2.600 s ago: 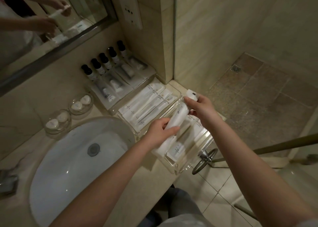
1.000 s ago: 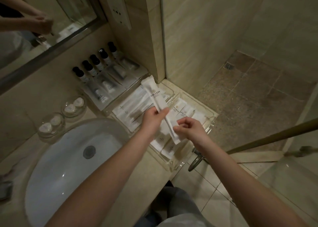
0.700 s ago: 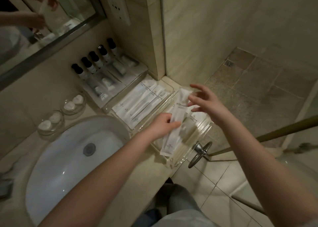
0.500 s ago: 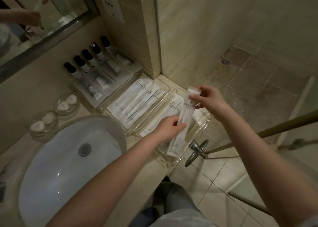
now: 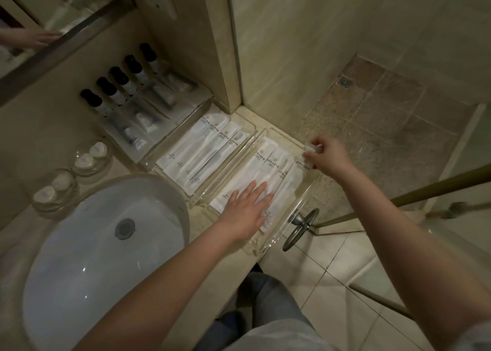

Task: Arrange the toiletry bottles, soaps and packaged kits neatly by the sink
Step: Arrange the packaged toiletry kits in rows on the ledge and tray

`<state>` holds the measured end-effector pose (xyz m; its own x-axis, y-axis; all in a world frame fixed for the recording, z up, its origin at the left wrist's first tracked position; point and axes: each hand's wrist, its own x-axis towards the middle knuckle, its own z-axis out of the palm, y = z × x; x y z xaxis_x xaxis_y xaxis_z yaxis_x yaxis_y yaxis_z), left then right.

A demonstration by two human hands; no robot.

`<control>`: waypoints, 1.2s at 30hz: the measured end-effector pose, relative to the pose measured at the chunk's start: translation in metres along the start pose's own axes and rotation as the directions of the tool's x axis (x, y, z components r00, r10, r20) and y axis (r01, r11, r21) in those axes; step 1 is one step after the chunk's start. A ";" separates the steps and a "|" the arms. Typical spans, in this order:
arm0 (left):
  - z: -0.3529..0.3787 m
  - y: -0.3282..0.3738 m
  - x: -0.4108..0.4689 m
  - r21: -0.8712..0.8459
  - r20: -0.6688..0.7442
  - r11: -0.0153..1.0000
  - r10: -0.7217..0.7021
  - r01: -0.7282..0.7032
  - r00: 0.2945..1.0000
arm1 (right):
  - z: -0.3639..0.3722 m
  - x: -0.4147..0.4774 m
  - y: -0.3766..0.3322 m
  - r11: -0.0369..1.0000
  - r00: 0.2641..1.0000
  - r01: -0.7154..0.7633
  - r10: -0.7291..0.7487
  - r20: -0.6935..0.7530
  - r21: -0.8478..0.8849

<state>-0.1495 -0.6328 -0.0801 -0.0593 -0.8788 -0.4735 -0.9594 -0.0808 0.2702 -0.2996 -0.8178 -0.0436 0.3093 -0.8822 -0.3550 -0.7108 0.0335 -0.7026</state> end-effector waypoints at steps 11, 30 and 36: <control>-0.001 -0.003 -0.005 0.002 0.009 1.000 0.005 -0.005 1.000 | 0.022 -0.029 0.013 0.665 0.942 0.272 -0.333 0.050 -0.696; -0.003 0.001 -0.005 0.022 0.038 1.000 0.002 -0.003 0.999 | 0.034 -0.042 0.013 0.635 0.947 0.283 -0.303 0.105 -0.719; -0.004 -0.002 -0.011 0.016 -0.020 0.999 -0.052 0.052 0.998 | 0.049 -0.038 -0.001 0.590 0.872 0.484 -0.389 0.298 -0.646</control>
<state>-0.1463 -0.6247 -0.0722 -0.0042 -0.8827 -0.4700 -0.9654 -0.1190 0.2321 -0.2798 -0.7609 -0.0597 0.7341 -0.6424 -0.2199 -0.6781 -0.7104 -0.1884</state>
